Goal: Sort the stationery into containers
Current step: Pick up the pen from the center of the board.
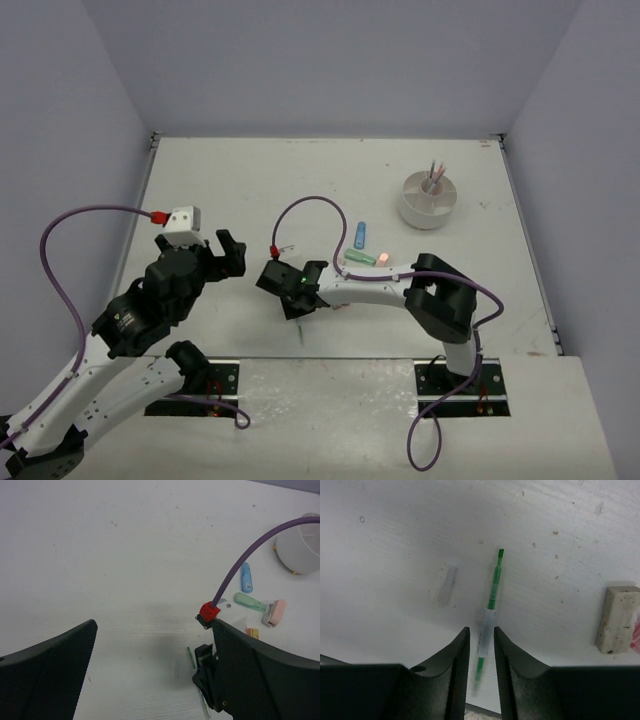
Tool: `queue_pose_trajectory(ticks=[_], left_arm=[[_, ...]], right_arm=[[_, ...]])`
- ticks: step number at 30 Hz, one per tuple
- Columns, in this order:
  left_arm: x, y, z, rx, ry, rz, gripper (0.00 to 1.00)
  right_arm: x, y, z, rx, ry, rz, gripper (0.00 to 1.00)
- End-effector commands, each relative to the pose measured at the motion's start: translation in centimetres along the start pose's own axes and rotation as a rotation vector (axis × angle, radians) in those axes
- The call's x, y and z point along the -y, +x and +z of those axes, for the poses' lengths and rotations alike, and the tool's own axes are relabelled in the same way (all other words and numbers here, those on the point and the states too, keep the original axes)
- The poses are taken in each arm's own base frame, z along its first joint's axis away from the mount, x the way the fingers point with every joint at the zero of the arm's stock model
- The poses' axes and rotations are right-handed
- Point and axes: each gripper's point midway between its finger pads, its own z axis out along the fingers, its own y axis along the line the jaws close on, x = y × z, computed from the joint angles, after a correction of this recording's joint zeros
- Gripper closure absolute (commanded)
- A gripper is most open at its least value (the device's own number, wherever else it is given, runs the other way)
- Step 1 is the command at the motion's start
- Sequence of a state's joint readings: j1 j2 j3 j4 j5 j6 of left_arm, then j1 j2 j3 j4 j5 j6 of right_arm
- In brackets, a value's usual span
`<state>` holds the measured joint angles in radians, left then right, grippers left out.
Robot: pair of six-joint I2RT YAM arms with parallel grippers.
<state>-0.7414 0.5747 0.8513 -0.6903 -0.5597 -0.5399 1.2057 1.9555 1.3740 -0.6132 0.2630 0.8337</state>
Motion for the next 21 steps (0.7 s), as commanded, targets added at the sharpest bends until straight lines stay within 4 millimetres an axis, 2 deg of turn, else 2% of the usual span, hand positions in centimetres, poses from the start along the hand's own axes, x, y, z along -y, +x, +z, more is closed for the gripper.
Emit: queue_pose_trajectory(ticks=[1,8,11,14,16,19,21], left_arm=[[0.3,-0.2,0.3,0.013,0.006,-0.016,0.00],[0.2,-0.3,0.2,0.015,0.005,-0.017,0.00],[0.3,-0.2,0.4,0.009,0.004,-0.014,0.00],[0.4,0.1,0.5,-0.011,-0.001,-0.021,0.00],[0.9,1.2,0.7,-0.060,0.009,-0.040,0.00],[1.7,3.5,1.6,-0.149,0.012,-0.056,0.00],[2.4,5.1,2.3,-0.213,0.020,-0.067,0.00]], right_arm=[[-0.3,-0.7,0.8,0.004,0.008,0.030,0.73],[0.7,0.2,2.7,-0.038,0.048,0.034,0.82],[1.2,0.3,2.7,-0.037,0.061,0.037,0.99],[2.3,-0.1,1.8,-0.017,0.076,0.046,1.00],[3.1,-1.2,0.0,0.028,0.078,0.064,1.00],[4.1,-3.3,-4.3,0.127,0.041,0.104,1.00],[5.5,-3.6,-6.0,0.178,0.047,0.123,1.00]])
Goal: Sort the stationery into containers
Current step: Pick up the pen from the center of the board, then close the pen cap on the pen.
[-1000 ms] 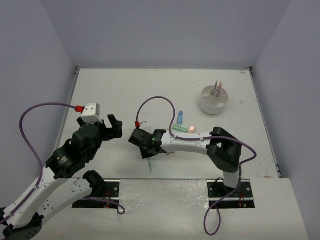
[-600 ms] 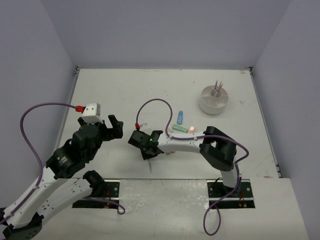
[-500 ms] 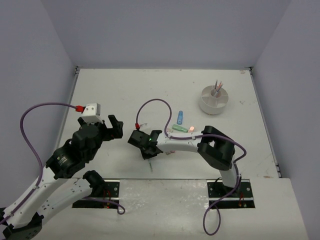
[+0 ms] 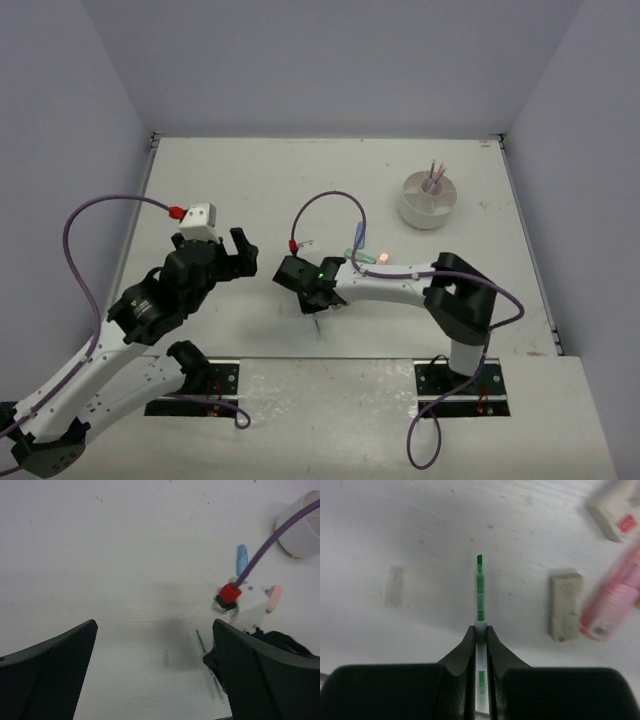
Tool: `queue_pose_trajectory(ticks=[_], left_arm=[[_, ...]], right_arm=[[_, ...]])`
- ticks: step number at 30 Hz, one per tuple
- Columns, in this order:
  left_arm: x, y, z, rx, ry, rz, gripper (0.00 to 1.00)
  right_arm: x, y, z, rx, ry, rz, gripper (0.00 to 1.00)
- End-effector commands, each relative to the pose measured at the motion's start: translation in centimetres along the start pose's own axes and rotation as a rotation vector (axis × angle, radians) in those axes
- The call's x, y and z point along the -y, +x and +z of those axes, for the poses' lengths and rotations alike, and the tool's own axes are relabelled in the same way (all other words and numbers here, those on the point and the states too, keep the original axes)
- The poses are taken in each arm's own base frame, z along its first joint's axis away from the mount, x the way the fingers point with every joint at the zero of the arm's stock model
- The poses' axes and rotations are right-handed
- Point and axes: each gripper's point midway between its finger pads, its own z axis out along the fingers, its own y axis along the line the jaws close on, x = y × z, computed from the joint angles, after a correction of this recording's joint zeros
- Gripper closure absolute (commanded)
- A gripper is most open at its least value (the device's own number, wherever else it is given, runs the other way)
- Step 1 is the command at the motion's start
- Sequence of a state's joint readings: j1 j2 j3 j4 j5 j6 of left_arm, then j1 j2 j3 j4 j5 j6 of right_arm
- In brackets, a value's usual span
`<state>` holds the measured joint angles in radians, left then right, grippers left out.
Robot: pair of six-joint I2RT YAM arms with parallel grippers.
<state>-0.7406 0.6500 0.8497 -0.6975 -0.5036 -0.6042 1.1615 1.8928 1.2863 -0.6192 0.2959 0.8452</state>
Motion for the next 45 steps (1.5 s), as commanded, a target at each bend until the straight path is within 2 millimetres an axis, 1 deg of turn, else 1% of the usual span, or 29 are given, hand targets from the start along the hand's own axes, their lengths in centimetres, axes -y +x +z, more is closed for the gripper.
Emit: queue_pose_trajectory(ticks=[1,2,3,4,6,7,8,11,12,13,15,16,17,19,22,32,36,38,41,42,45], left_arm=[[1.3,4.6,2.4,-0.180,-0.003,-0.029,0.00],[1.4,6.6,3.5,-0.249,-0.020,-0.008,0.00],[1.4,8.1,4.2,-0.300,-0.036,-0.001,0.00],[1.5,9.0,4.7,-0.335,-0.045,0.010,0.00],[1.6,11.6,5.7,-0.407,-0.058,0.032,0.02],[1.6,12.5,5.9,-0.428,-0.065,0.039,0.02],[1.8,13.5,5.9,-0.449,-0.061,0.052,0.05],[2.7,15.8,6.2,-0.489,-0.061,0.080,0.15],[2.9,16.4,6.4,-0.501,-0.069,0.095,0.24],[3.2,16.8,6.3,-0.504,-0.069,0.099,0.32],[3.5,17.6,6.4,-0.519,-0.078,0.108,0.39],[3.5,18.0,6.6,-0.527,-0.090,0.114,0.44],[3.6,18.3,6.7,-0.531,-0.091,0.118,0.52],[3.6,18.8,7.0,-0.541,-0.098,0.126,0.60],[3.2,19.3,7.3,-0.545,-0.124,0.134,0.67],[2.9,21.2,8.2,-0.575,-0.127,0.153,0.68],[2.7,21.6,8.3,-0.582,-0.137,0.160,0.69],[2.5,21.8,8.3,-0.583,-0.145,0.165,0.73],[1.9,22.0,8.3,-0.583,-0.164,0.174,0.76],[1.9,22.1,8.3,-0.583,-0.166,0.176,0.78],[1.5,22.5,8.4,-0.595,-0.183,0.188,0.81]], right_arm=[[2.8,-4.2,-7.3,0.206,-0.034,0.106,1.00],[3.7,-4.6,-8.9,0.242,-0.039,0.128,1.00],[4.8,-4.4,-9.1,0.251,-0.007,0.137,1.00],[5.7,-4.3,-9.6,0.263,0.014,0.147,1.00],[7.6,-4.1,-10.8,0.293,0.046,0.178,1.00],[8.2,-3.9,-11.1,0.300,0.054,0.188,1.00],[8.5,-4.0,-11.8,0.317,0.043,0.202,1.00],[9.6,-3.3,-12.1,0.327,0.042,0.217,1.00],[9.8,-3.4,-12.4,0.337,0.038,0.223,1.00],[9.9,-3.4,-12.4,0.338,0.038,0.223,1.00],[9.9,-3.3,-12.4,0.338,0.038,0.223,1.00],[9.9,-3.3,-12.3,0.335,0.039,0.222,1.00],[9.8,-3.2,-12.2,0.331,0.042,0.221,1.00],[9.8,-3.0,-11.8,0.320,0.052,0.214,1.00],[9.7,-2.7,-11.2,0.303,0.064,0.208,1.00],[9.2,-2.5,-10.7,0.291,0.055,0.197,1.00],[9.3,-2.3,-10.5,0.285,0.057,0.196,1.00],[9.3,-2.3,-10.5,0.284,0.058,0.196,1.00],[9.2,-2.3,-10.5,0.285,0.055,0.195,1.00],[9.1,-2.3,-10.5,0.284,0.050,0.194,1.00],[9.0,-2.4,-10.5,0.283,0.045,0.192,1.00]])
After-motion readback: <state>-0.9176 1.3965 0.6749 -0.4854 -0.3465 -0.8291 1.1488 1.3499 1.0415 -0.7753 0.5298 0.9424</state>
